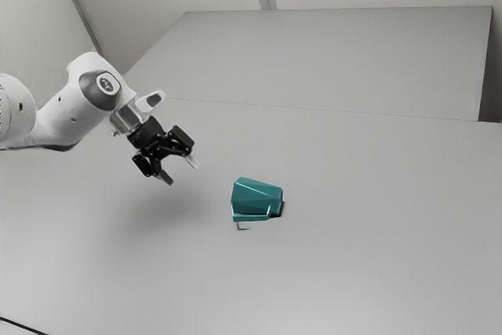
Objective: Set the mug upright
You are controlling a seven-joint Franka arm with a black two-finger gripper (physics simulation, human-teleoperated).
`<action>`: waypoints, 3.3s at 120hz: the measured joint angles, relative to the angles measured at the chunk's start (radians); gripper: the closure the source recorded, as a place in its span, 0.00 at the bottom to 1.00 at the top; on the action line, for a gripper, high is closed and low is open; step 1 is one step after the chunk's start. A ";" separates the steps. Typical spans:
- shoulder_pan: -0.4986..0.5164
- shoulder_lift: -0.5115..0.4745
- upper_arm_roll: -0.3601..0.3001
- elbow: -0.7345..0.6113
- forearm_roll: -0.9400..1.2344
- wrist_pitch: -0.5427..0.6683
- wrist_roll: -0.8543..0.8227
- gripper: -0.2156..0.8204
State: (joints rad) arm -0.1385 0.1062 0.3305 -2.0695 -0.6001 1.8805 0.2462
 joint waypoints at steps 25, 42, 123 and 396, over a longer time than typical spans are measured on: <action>-0.014 0.020 0.002 -0.054 -0.151 0.022 0.121 0.21; -0.026 0.027 0.002 -0.075 -0.221 0.035 0.216 0.21; -0.101 0.100 -0.010 -0.068 -0.404 0.107 0.528 0.21; -0.136 0.176 -0.009 -0.098 -0.658 0.086 0.782 0.88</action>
State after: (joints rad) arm -0.2742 0.2819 0.3220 -2.1673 -1.2586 1.9665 1.0284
